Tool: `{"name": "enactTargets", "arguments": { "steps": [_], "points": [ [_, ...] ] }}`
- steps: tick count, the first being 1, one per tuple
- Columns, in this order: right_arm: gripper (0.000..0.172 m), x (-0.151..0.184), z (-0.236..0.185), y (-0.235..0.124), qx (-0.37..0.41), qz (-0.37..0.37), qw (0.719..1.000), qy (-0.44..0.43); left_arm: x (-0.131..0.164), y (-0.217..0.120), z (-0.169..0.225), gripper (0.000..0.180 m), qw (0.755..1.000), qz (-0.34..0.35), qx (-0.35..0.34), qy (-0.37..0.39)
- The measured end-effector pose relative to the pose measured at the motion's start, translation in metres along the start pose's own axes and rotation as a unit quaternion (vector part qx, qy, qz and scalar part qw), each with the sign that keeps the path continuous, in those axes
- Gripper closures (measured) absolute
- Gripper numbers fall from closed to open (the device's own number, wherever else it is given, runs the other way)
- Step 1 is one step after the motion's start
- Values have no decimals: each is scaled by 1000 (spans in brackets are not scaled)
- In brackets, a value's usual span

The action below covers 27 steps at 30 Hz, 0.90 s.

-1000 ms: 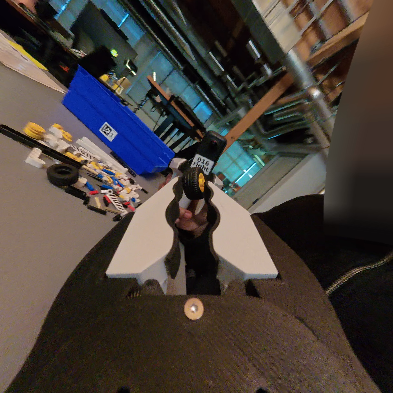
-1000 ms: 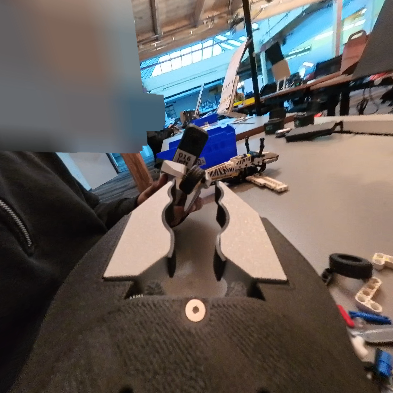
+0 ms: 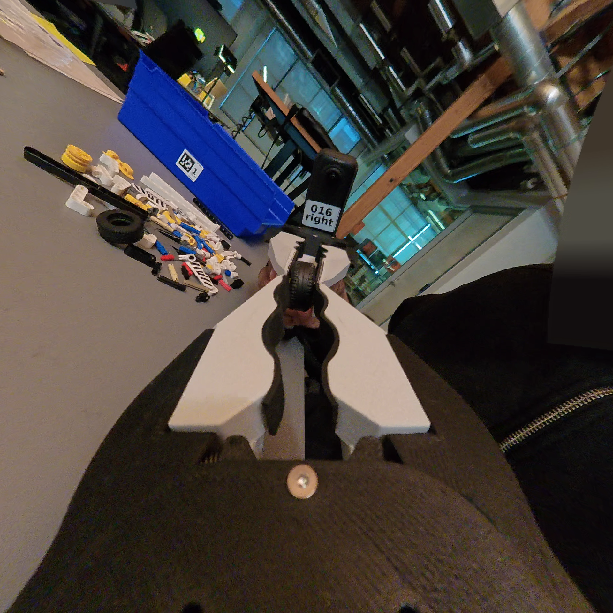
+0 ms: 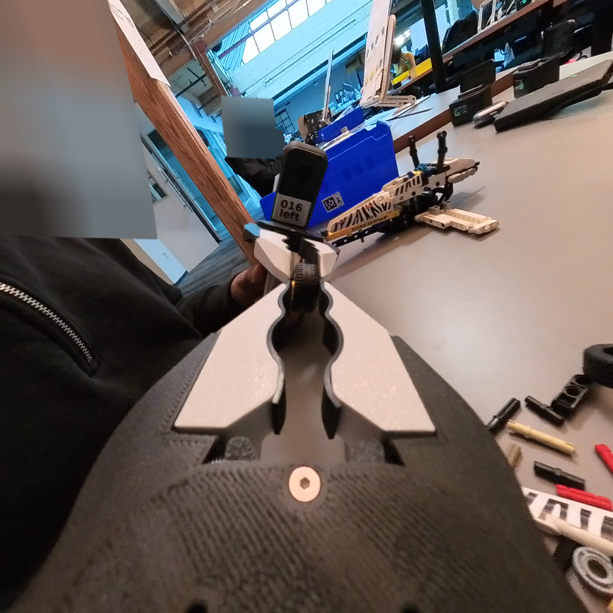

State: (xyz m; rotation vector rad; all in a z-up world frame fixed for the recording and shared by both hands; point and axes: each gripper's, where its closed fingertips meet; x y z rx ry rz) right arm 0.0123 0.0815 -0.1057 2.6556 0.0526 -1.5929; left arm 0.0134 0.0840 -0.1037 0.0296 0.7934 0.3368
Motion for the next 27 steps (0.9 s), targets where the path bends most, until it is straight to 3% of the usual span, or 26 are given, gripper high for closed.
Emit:
{"name": "enactTargets", "arguments": {
  "steps": [9,20,22,25,27],
  "points": [
    [158,11,7,0,44,-46,997,-38,9,-1,-9,171,997,-19,-58,43],
    [160,15,23,3,159,-76,979,-101,5,-3,-22,173,984,50,-162,46],
    [160,12,19,3,150,-74,981,-99,4,-3,-21,173,986,55,-151,38],
    [160,2,1,2,82,-43,992,-81,-2,-3,-4,171,993,75,-78,41],
    [159,1,-13,1,43,-44,987,-148,-2,-3,13,168,995,62,-23,81]
  ]
}}
Point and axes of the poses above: each gripper's, where its closed fingertips meet, y out along the fingers, x out of its underside, z = x × y across the jaws, and after that the axes turned 2 degrees about z, right-handed
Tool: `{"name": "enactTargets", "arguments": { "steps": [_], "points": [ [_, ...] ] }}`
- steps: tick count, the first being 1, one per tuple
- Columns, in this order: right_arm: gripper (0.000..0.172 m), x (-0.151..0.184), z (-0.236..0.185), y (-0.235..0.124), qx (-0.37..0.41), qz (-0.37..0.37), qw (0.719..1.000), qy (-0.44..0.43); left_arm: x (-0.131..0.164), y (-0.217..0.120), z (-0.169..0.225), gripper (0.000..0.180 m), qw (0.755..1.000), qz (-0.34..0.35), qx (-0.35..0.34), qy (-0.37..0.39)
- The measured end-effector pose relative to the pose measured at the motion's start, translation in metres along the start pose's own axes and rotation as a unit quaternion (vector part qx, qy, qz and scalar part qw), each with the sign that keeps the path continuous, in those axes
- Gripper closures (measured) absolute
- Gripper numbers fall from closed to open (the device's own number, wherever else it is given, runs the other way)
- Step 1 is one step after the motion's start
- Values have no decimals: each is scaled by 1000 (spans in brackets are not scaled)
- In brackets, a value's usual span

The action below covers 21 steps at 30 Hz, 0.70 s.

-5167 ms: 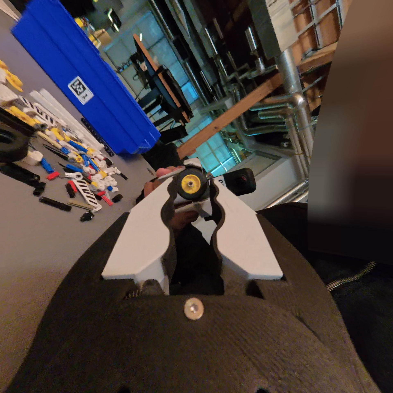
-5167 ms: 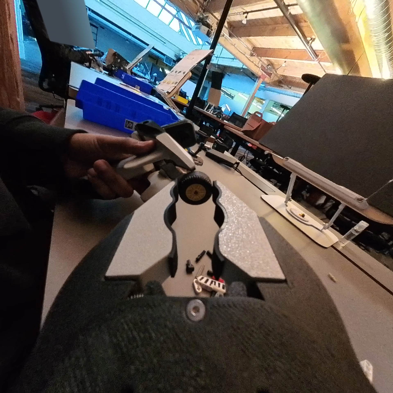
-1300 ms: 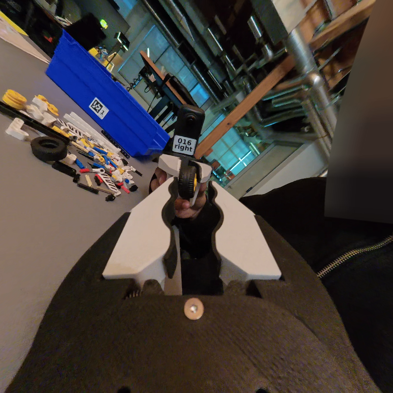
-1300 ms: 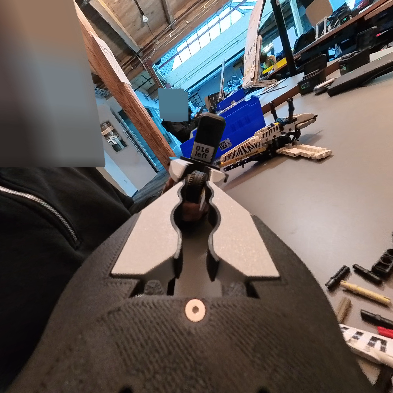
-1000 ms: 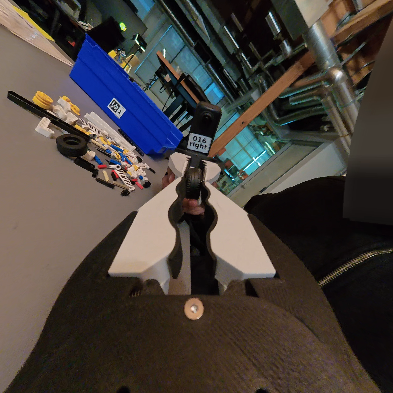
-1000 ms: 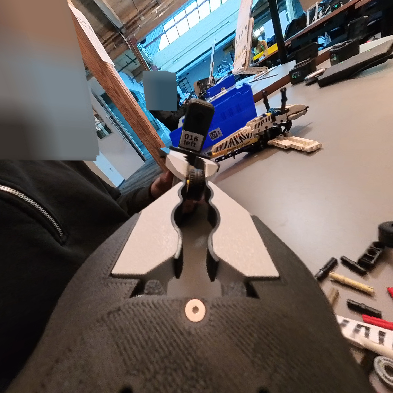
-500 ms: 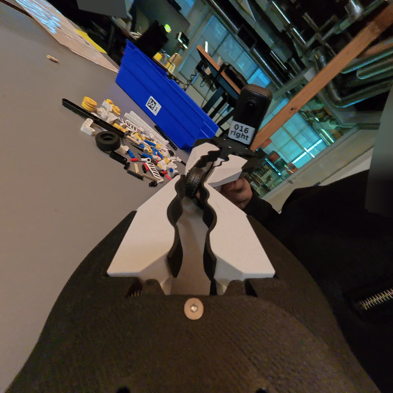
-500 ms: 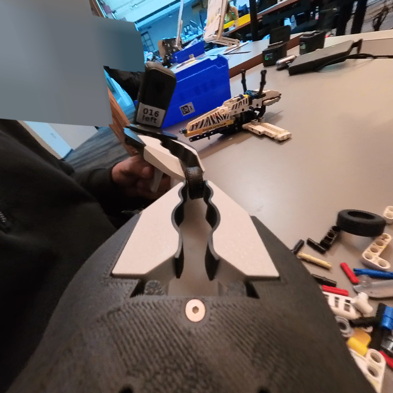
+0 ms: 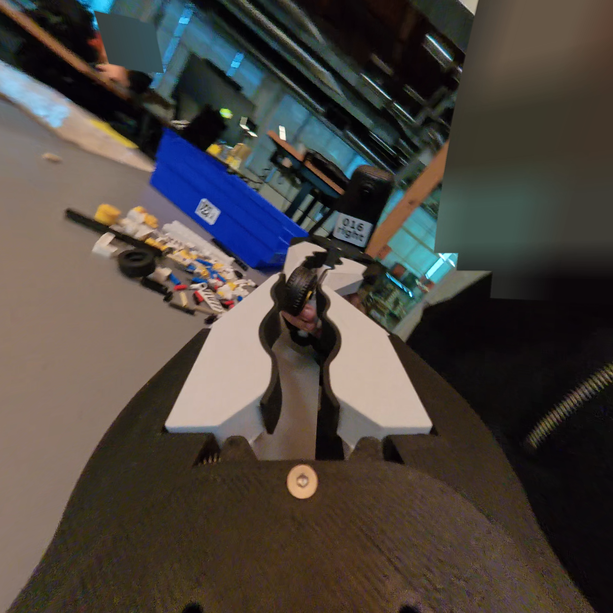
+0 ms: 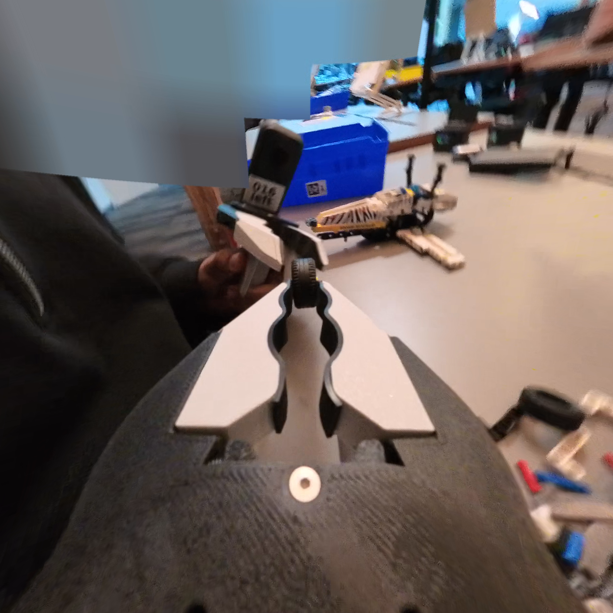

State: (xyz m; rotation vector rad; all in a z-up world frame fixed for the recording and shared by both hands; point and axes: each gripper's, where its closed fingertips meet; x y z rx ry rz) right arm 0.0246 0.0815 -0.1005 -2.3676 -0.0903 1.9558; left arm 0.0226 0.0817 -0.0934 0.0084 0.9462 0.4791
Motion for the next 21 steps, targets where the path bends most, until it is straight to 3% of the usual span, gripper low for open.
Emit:
{"name": "enactTargets", "arguments": {
  "steps": [3,6,8,21],
  "points": [
    [160,-3,-22,-4,-37,10,990,-136,11,-2,13,153,991,-67,15,115],
    [159,-2,-29,-5,-65,1,987,-148,28,-3,21,161,968,-130,10,215],
    [160,-4,-31,-5,-76,10,986,-146,27,-3,22,169,958,-123,-4,260],
    [159,-11,-30,-8,-81,50,985,-144,17,1,29,170,961,-64,-3,270]
  ]
}}
Point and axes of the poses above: each gripper's, where its closed fingertips meet, y out along the fingers, x out of its underside, z = x × y across the jaws, and after that the axes turned 2 degrees about z, right-handed
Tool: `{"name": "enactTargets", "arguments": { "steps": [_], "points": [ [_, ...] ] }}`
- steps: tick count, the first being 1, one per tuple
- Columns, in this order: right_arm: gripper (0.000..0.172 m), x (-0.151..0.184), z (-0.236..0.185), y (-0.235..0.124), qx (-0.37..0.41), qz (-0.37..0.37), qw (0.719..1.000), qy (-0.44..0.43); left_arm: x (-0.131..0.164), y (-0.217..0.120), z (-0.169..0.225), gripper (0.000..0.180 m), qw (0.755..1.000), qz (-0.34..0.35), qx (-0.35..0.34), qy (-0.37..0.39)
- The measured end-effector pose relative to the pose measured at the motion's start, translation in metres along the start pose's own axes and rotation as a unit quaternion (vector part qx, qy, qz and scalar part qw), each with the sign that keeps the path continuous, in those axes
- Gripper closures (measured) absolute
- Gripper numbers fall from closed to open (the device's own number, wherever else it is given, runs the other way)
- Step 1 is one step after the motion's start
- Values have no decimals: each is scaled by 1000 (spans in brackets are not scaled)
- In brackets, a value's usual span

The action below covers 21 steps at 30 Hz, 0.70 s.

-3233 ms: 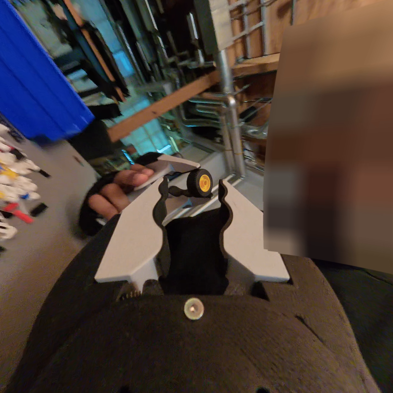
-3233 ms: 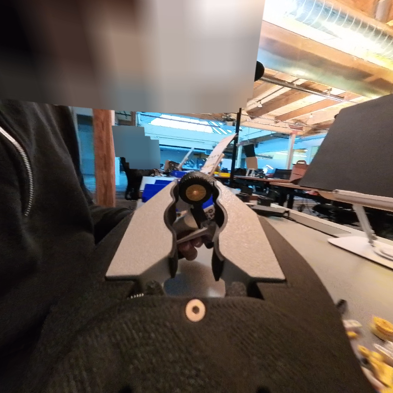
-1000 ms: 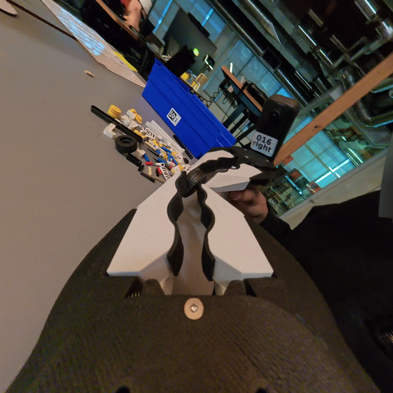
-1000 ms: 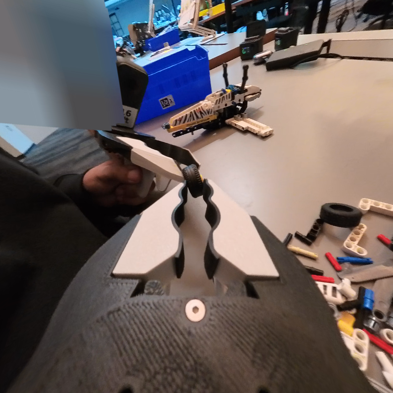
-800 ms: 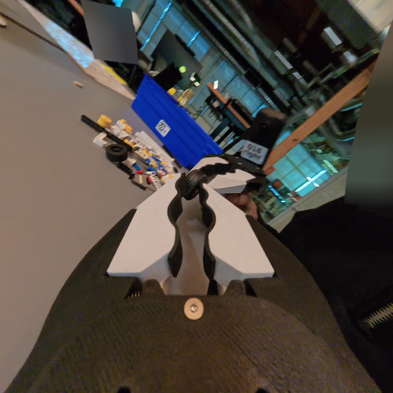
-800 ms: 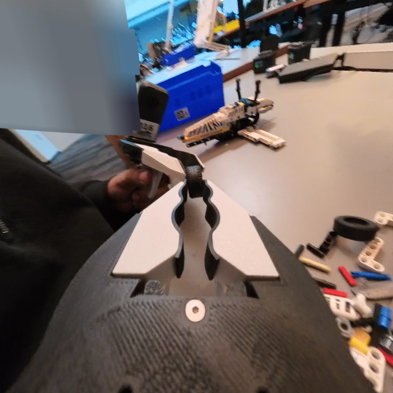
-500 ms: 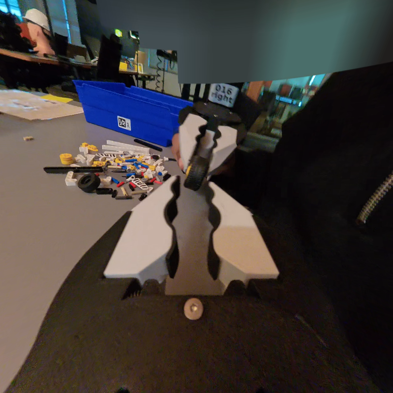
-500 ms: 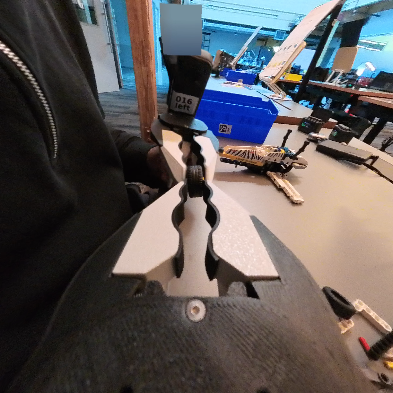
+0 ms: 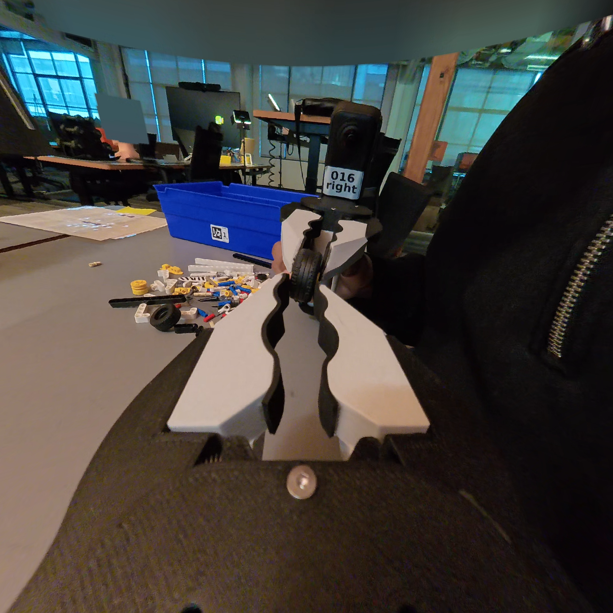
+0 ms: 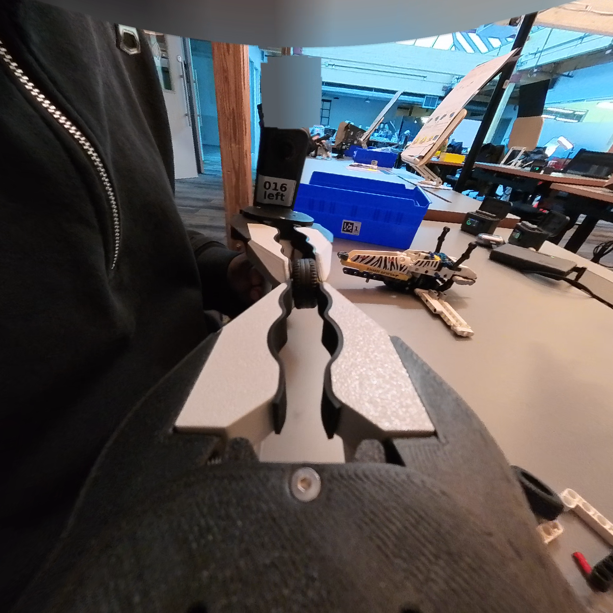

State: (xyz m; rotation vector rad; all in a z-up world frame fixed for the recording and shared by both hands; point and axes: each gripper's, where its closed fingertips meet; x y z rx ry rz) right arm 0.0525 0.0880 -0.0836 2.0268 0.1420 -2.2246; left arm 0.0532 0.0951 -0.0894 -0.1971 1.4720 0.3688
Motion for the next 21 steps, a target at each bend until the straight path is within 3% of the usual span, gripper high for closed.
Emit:
{"name": "enactTargets", "arguments": {
  "steps": [4,6,12,17,21],
  "points": [
    [147,-2,8,0,44,17,998,-33,-1,-1,-3,170,1000,2,-9,-1],
    [157,-2,5,1,42,19,998,-49,-1,-1,-4,170,1000,1,-16,5],
    [158,-2,9,1,58,8,997,-48,-2,-1,-7,170,999,3,-34,-5],
    [159,-10,21,2,126,11,990,-69,-12,0,-19,170,993,46,-100,-38],
    [158,-9,31,3,160,29,987,-7,-15,0,-27,171,980,92,-156,-84]
  ]
}}
Point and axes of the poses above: each gripper's, where its closed fingertips meet, y out along the fingers, x out of its underside, z = x × y across the jaws, and after that the axes turned 2 degrees about z, right-handed
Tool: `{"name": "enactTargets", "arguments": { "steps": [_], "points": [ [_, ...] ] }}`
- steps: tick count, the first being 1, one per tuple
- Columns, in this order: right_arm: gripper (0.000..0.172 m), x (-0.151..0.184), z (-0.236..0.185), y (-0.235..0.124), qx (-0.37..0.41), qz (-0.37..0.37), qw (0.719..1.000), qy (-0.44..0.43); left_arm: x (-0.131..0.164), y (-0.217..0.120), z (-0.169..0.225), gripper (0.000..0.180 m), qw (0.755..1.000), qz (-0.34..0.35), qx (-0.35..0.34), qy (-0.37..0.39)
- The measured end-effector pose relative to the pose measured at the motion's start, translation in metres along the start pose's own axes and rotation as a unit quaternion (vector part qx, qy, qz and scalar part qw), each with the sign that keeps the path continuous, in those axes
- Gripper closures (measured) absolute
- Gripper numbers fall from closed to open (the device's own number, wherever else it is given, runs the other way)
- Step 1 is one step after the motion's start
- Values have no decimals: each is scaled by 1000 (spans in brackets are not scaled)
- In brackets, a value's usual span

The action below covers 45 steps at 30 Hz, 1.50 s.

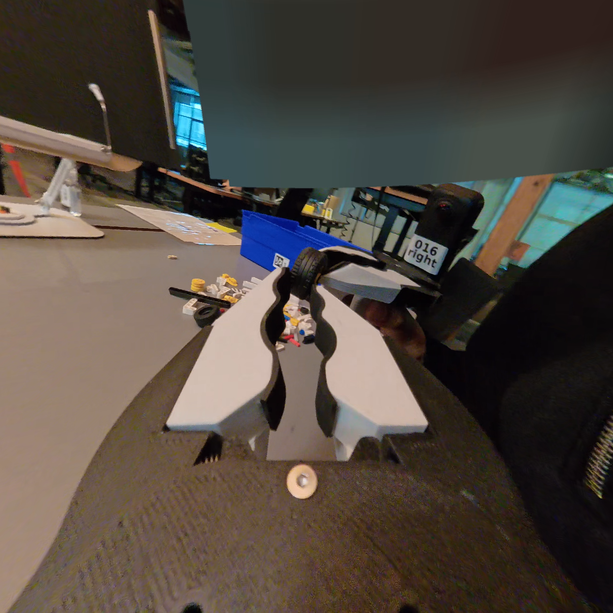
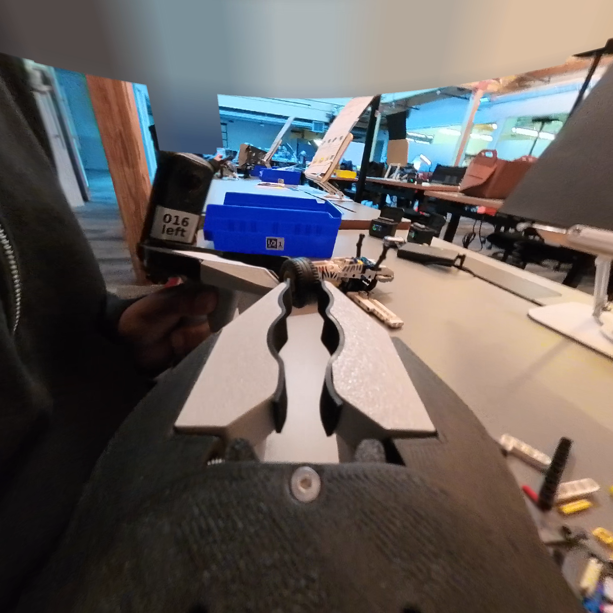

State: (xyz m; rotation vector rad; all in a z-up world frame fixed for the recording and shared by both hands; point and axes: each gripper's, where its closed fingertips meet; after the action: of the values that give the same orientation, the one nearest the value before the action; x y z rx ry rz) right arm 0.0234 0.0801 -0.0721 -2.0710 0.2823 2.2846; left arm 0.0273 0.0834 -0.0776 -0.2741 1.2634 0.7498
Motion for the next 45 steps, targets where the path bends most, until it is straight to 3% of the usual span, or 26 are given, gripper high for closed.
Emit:
{"name": "enactTargets", "arguments": {
  "steps": [3,7,10,13,17,22,31,35,45],
  "points": [
    [159,9,4,1,16,-2,998,56,6,0,-8,171,999,-16,-28,3],
    [159,18,6,0,-3,-13,988,155,14,1,-12,168,996,-39,8,-76],
    [161,25,7,-4,-24,-33,977,207,17,1,-16,166,995,-61,13,-80],
    [161,32,2,-5,-53,-57,969,235,24,0,-12,163,991,-99,46,-82],
    [161,35,-1,-6,-86,-68,954,281,26,-5,-7,163,973,-128,116,-153],
    [161,39,-2,-5,-96,-81,944,305,30,-8,-12,171,971,-148,115,-147],
    [161,52,13,1,-12,-103,949,299,33,-1,-32,171,978,-114,8,-176],
    [162,61,16,4,54,-134,957,253,36,0,-39,170,983,-121,-56,-129],
    [161,59,15,4,129,-186,971,79,35,-1,-37,173,985,-114,-65,-113]
  ]
}}
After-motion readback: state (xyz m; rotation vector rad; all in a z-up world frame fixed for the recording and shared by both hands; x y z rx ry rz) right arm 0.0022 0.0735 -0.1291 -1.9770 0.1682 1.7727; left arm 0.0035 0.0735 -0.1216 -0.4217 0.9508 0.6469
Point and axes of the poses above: each gripper's, where its closed fingertips meet, y out along the fingers, x out of its underside, z = x × y across the jaws, and after that the axes turned 2 degrees about z, right-handed
